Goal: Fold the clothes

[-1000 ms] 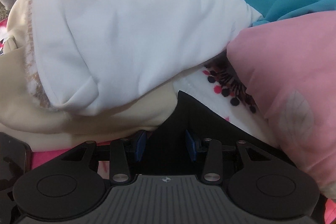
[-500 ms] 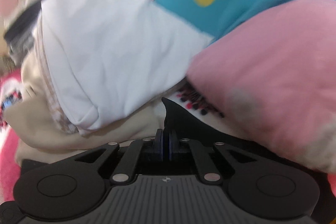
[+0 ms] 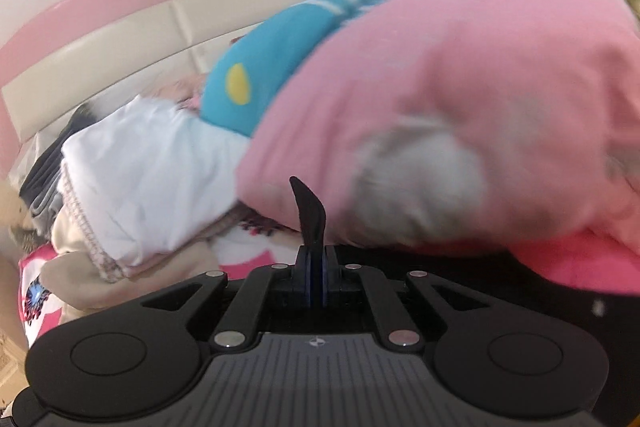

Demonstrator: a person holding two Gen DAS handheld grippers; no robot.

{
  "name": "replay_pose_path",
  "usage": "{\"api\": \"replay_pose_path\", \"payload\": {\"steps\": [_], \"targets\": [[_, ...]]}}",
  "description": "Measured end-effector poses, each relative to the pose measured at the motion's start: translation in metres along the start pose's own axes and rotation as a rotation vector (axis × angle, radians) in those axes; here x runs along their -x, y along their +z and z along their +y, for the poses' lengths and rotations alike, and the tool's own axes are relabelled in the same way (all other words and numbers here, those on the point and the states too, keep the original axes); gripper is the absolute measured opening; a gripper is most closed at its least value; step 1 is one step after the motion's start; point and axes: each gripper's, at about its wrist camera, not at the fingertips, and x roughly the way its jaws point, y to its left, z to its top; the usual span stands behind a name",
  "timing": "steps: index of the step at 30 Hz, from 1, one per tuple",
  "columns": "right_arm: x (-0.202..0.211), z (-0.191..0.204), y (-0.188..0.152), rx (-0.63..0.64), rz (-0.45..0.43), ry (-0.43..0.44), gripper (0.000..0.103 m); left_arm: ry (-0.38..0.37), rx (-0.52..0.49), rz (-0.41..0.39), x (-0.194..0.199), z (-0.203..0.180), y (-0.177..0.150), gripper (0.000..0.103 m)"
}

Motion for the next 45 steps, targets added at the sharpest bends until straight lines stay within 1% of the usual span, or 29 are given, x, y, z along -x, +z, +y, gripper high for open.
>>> {"api": "replay_pose_path", "payload": {"steps": [2,7,9,11,12,14,16,17,19,24,26,28,31,33,34,35,37,39,40,42,44,45], "targets": [[0.004,-0.019,-0.010,-0.039,-0.008,-0.010,0.004,-0.012,-0.031,0.019,-0.012,-0.010,-0.005,0.005],[0.003,-0.060,-0.037,-0.144,-0.009,-0.026,0.004,-0.051,-0.075,0.079,-0.034,-0.021,-0.017,0.005],[-0.001,-0.074,-0.048,-0.186,-0.002,-0.032,0.004,-0.076,-0.082,0.097,-0.036,-0.025,-0.021,0.008],[-0.005,-0.088,-0.057,-0.235,0.003,-0.037,0.004,-0.101,-0.092,0.107,-0.037,-0.026,-0.024,0.012],[-0.007,-0.095,-0.060,-0.262,0.005,-0.038,0.004,-0.122,-0.087,0.112,-0.034,-0.024,-0.024,0.015],[-0.010,-0.107,-0.064,-0.314,0.006,-0.032,0.004,-0.161,-0.077,0.122,-0.027,-0.019,-0.024,0.018],[-0.010,-0.116,-0.067,-0.357,0.006,-0.024,0.004,-0.167,-0.061,0.122,-0.019,-0.008,-0.024,0.021],[-0.010,-0.120,-0.068,-0.375,0.007,-0.024,0.004,-0.167,-0.053,0.122,-0.015,-0.003,-0.024,0.022],[-0.010,-0.124,-0.070,-0.401,0.007,-0.017,0.004,-0.134,-0.034,0.111,-0.011,0.009,-0.023,0.022],[-0.009,-0.128,-0.070,-0.437,0.005,-0.023,0.004,-0.062,0.025,0.110,-0.023,0.032,-0.023,0.023],[-0.009,-0.128,-0.069,-0.438,0.011,-0.040,0.004,-0.046,0.034,0.130,-0.032,0.036,-0.026,0.023],[-0.010,-0.126,-0.068,-0.418,0.017,-0.069,0.004,-0.056,0.066,0.151,-0.038,0.041,-0.029,0.023],[-0.005,-0.121,-0.064,-0.367,0.028,-0.142,0.004,-0.075,0.085,0.136,-0.034,0.045,-0.029,0.023],[0.007,-0.109,-0.060,-0.302,0.018,-0.205,0.006,-0.090,0.106,0.133,-0.034,0.049,-0.030,0.023],[0.014,-0.101,-0.057,-0.262,0.009,-0.213,0.006,-0.097,0.116,0.132,-0.034,0.051,-0.030,0.023],[0.020,-0.091,-0.056,-0.222,0.002,-0.208,0.007,-0.104,0.127,0.131,-0.034,0.053,-0.030,0.023],[0.027,-0.065,-0.057,-0.133,0.014,-0.157,0.007,-0.113,0.146,0.129,-0.033,0.056,-0.029,0.023],[0.025,-0.039,-0.060,-0.035,0.058,-0.106,0.010,-0.125,0.157,0.114,-0.031,0.057,-0.028,0.023],[0.021,-0.025,-0.064,0.026,0.093,-0.099,0.010,-0.131,0.160,0.102,-0.029,0.058,-0.028,0.023],[0.010,-0.003,-0.078,0.148,0.174,-0.110,0.010,-0.143,0.165,0.082,-0.026,0.059,-0.027,0.026],[0.007,0.009,-0.093,0.221,0.236,-0.134,0.011,-0.149,0.162,0.097,-0.030,0.059,-0.028,0.031],[0.012,0.013,-0.100,0.256,0.233,-0.147,0.011,-0.152,0.160,0.105,-0.031,0.058,-0.029,0.032]]}}
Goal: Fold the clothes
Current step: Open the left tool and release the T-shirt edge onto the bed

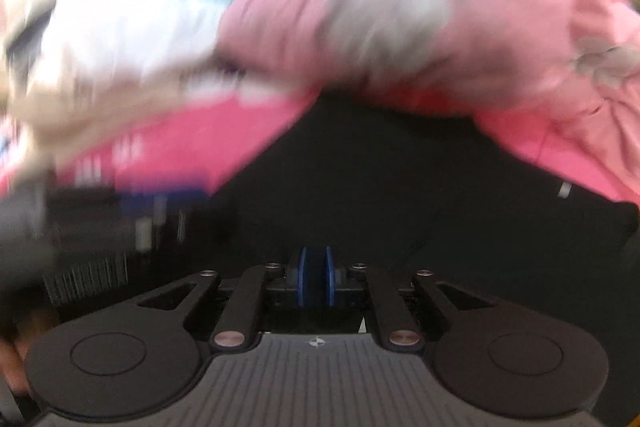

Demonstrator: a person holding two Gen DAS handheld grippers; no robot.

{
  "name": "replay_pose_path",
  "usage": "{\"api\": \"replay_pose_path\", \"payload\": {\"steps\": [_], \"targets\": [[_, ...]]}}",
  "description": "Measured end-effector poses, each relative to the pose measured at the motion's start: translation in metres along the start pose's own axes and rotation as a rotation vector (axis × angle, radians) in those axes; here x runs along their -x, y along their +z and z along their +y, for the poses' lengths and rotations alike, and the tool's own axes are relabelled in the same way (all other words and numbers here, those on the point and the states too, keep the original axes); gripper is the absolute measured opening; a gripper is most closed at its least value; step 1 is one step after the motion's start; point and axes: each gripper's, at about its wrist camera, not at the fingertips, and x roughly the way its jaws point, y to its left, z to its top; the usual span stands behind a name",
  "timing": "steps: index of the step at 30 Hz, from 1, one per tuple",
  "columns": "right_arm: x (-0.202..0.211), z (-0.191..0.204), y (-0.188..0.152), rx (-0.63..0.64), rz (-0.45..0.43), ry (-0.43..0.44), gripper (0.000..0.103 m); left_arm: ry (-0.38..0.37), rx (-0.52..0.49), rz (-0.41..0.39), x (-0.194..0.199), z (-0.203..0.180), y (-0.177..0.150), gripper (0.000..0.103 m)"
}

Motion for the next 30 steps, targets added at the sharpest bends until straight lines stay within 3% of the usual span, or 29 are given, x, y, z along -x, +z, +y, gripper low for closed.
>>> {"api": "replay_pose_path", "payload": {"steps": [2,5,8,11,15,17,19,24,27,30], "targets": [[0.011,0.004,-0.004,0.039,0.017,-0.014,0.013,0.000,0.007,0.029,-0.005,0.002,-0.001,0.032],[0.023,0.003,0.001,0.083,0.053,-0.032,0.025,-0.004,0.024,0.034,-0.005,0.006,-0.002,0.032],[0.016,-0.008,0.025,0.068,0.012,-0.081,0.025,0.006,0.015,0.032,-0.004,0.005,-0.005,0.032],[-0.014,-0.029,0.055,-0.018,-0.044,-0.090,0.025,0.019,0.012,0.032,-0.003,0.006,-0.006,0.032],[-0.074,-0.070,0.074,-0.189,0.000,-0.090,0.023,0.024,0.027,0.034,-0.005,0.009,-0.007,0.033],[-0.083,-0.094,0.077,-0.282,-0.043,-0.093,0.022,0.026,0.025,0.031,-0.005,0.009,-0.007,0.033],[-0.080,-0.116,0.078,-0.372,-0.073,-0.160,0.022,0.027,0.023,0.029,-0.005,0.009,-0.008,0.033],[-0.018,-0.159,0.053,-0.574,-0.159,-0.244,0.023,0.030,0.018,0.024,-0.005,0.008,-0.009,0.034],[0.051,-0.177,0.015,-0.667,-0.238,-0.291,0.024,0.021,0.031,0.016,-0.003,0.009,-0.009,0.034],[0.125,-0.196,-0.042,-0.765,-0.282,-0.402,0.029,0.031,0.018,0.005,0.000,0.006,-0.008,0.035]]}}
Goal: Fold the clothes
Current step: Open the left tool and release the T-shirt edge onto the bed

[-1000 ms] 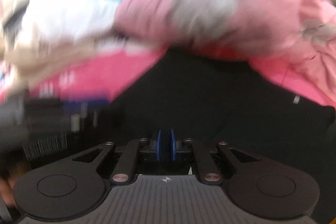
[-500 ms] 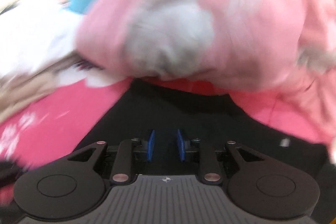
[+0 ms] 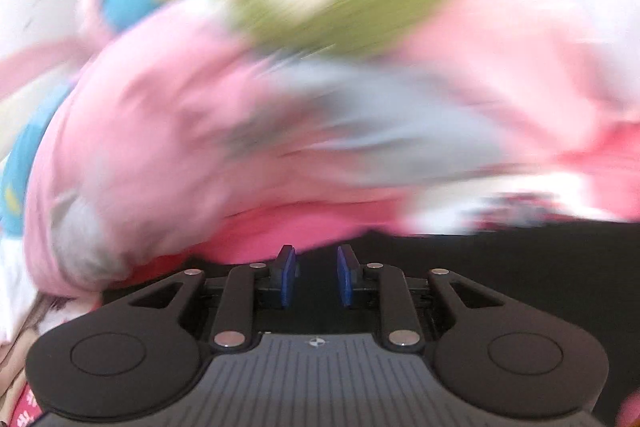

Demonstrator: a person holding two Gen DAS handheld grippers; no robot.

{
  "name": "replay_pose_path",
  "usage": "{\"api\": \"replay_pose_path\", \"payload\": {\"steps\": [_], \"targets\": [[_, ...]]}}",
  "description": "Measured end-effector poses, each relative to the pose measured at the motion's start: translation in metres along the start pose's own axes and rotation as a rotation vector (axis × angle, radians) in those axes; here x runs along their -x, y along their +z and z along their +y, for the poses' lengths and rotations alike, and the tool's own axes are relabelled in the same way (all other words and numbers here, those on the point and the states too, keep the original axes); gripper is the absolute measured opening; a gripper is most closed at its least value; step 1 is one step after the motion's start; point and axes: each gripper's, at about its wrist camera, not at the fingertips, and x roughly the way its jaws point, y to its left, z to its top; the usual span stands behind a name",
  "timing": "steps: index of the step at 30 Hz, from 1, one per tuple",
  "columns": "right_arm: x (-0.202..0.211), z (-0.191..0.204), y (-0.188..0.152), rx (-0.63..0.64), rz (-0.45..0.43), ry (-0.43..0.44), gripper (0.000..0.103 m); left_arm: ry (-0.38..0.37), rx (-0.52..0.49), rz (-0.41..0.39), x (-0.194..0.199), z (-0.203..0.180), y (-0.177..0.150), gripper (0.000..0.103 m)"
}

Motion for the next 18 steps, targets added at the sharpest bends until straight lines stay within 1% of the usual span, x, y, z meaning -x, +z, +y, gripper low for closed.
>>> {"api": "replay_pose_path", "payload": {"steps": [1,2,3,6,7,9,11,13,14,16,18], "targets": [[0.019,-0.027,-0.002,-0.040,-0.017,-0.037,0.032,0.009,-0.014,-0.007,0.002,-0.003,0.001,0.036],[0.039,-0.053,-0.003,-0.081,-0.034,-0.075,0.041,0.019,-0.032,-0.017,0.005,-0.006,0.001,0.036],[0.054,-0.081,-0.007,-0.130,-0.042,-0.110,0.043,0.029,-0.053,-0.028,0.008,-0.010,0.002,0.036],[0.089,-0.152,-0.023,-0.273,-0.056,-0.196,0.043,0.058,-0.122,-0.047,0.018,-0.028,0.007,0.037],[0.095,-0.172,-0.031,-0.318,-0.053,-0.208,0.043,0.052,-0.142,-0.050,0.022,-0.037,0.011,0.037],[0.096,-0.197,-0.046,-0.380,-0.046,-0.191,0.043,0.026,-0.194,-0.057,0.027,-0.061,0.018,0.038],[0.092,-0.215,-0.058,-0.428,-0.040,-0.161,0.043,-0.032,-0.237,-0.052,0.028,-0.089,0.026,0.042],[0.085,-0.226,-0.070,-0.466,-0.043,-0.136,0.043,-0.130,-0.254,-0.011,0.022,-0.121,0.036,0.044],[0.081,-0.231,-0.075,-0.484,-0.045,-0.124,0.043,-0.188,-0.253,0.028,0.014,-0.138,0.041,0.046],[0.081,-0.237,-0.089,-0.521,-0.089,-0.082,0.043,-0.309,-0.257,0.122,-0.008,-0.177,0.051,0.048],[0.083,-0.242,-0.095,-0.553,-0.123,-0.044,0.043,-0.388,-0.296,0.201,-0.033,-0.221,0.054,0.049]]}}
